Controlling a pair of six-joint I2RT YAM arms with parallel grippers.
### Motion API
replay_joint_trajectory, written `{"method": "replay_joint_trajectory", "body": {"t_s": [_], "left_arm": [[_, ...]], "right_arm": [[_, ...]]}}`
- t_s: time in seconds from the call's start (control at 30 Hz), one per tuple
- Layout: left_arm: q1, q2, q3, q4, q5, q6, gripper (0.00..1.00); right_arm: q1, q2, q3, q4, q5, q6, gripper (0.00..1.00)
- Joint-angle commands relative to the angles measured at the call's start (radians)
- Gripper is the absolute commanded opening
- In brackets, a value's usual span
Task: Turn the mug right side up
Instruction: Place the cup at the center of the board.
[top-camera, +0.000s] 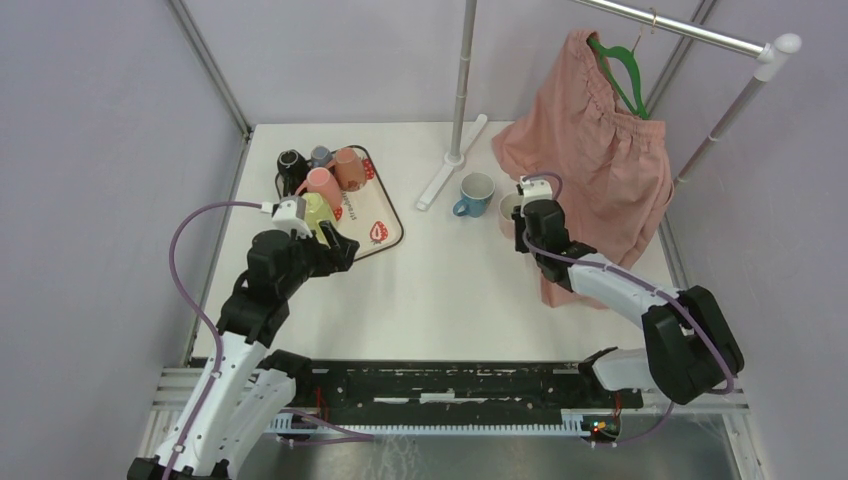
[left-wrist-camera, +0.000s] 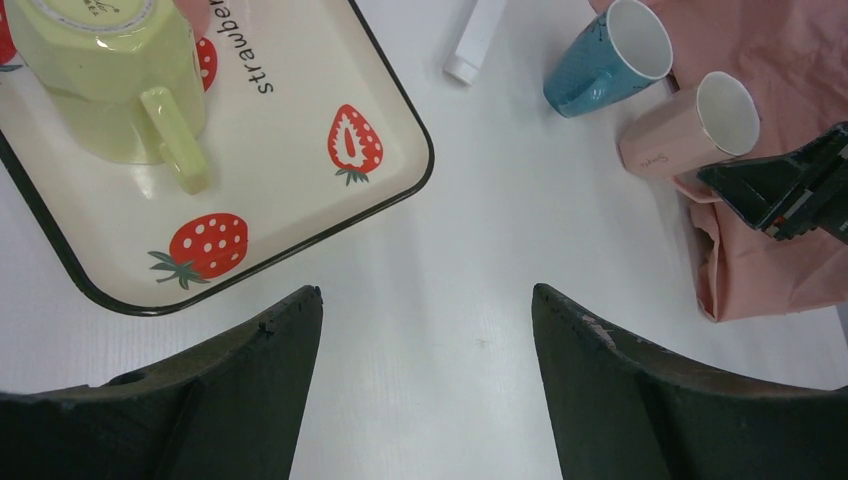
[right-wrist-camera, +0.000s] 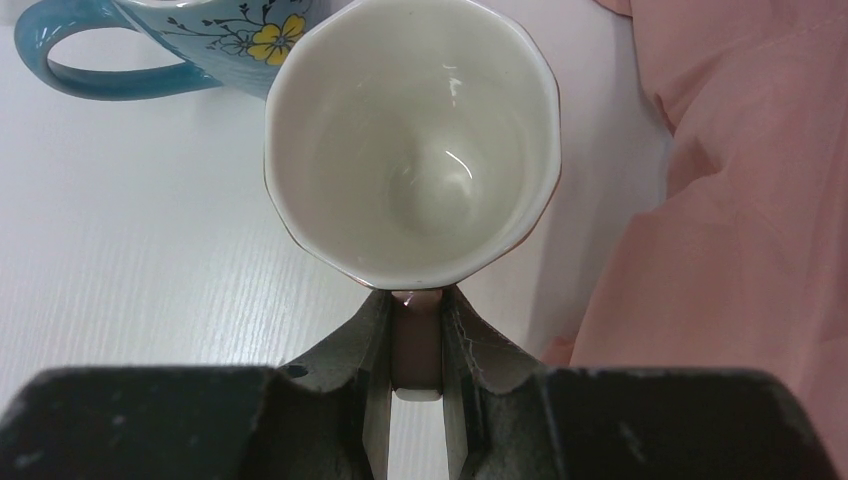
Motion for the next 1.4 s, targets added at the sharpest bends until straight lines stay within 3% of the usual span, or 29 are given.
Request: {"method": "replay_joint_trajectory", "body": {"t_s": [0.0, 0.37, 0.93, 1.37], "left_arm": [[-0.001, 0.001, 0.022, 0.007, -0.013, 0.037, 0.83], [-0.001, 0.004, 0.021, 0.006, -0.010, 0.038, 0.83], [-0.001, 0.019, 0.021, 0.003, -0.017, 0.040, 0.83], [-0.001, 0.058, 0.042, -0.016, -0.097, 0.029, 0.83]], "right_arm": [[-0.017, 0.016, 0.075, 0.160, -0.010, -0.018, 0.00], [-0.055, 0.091, 0.081, 0.199, -0.057, -0.017, 0.00], [-0.093, 0.133, 0.081, 0.198, -0.088, -0.020, 0.43], [-0.094, -0.075, 0.054, 0.056, -0.082, -0.040, 0.51]]}}
